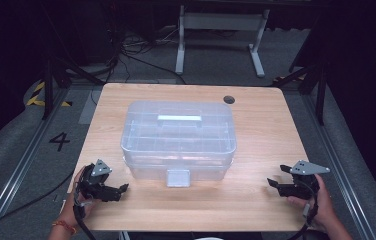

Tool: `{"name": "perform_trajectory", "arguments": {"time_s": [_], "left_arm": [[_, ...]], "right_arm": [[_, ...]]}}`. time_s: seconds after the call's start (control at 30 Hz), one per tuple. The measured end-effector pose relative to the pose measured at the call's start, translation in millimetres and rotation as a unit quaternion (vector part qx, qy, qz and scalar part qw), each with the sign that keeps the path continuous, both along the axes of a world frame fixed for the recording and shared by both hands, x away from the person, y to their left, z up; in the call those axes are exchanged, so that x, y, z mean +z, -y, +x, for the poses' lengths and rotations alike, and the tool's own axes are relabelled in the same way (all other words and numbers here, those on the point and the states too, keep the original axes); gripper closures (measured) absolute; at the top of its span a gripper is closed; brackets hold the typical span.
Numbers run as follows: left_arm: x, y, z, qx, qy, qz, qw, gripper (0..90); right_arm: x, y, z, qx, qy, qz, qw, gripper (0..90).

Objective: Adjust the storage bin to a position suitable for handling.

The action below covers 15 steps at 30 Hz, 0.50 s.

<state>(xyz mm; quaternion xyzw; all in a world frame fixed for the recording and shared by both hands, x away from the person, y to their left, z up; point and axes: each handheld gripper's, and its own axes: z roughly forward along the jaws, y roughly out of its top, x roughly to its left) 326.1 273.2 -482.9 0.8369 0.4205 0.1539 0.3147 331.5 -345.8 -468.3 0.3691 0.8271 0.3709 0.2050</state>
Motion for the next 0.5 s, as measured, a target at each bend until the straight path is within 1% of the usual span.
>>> {"name": "perform_trajectory", "arguments": {"time_s": [0.13,0.17,0.23,0.37,0.47,0.5], "left_arm": [[0.1,-0.1,0.0,0.0,0.0,0.0,1.0,0.2],[0.1,-0.1,0.0,-0.001,0.0,0.001,1.0,0.2],[0.0,-0.1,0.0,0.0,0.0,0.0,1.0,0.2],[0.0,-0.1,0.0,0.0,0.0,0.0,1.0,0.2],[0.0,-0.1,0.0,0.0,0.0,0.0,1.0,0.1],[0.0,-0.1,0.0,0.0,0.0,0.0,1.0,0.2]], "right_arm": [[7.4,-3.2,3.3,0.014,0.004,0.007,0.9999,29.0],[9.0,-4.3,4.0,0.015,0.012,0.003,0.9998,29.3],[12.0,-6.1,5.8,0.019,0.016,0.0,0.9997,29.2],[18.8,-8.2,9.4,0.026,0.021,0.013,0.9994,28.4],[25.2,-9.8,10.7,0.037,0.022,0.032,0.9985,27.8],[28.6,-10.8,11.3,0.04,0.027,0.031,0.9984,27.8]]}}
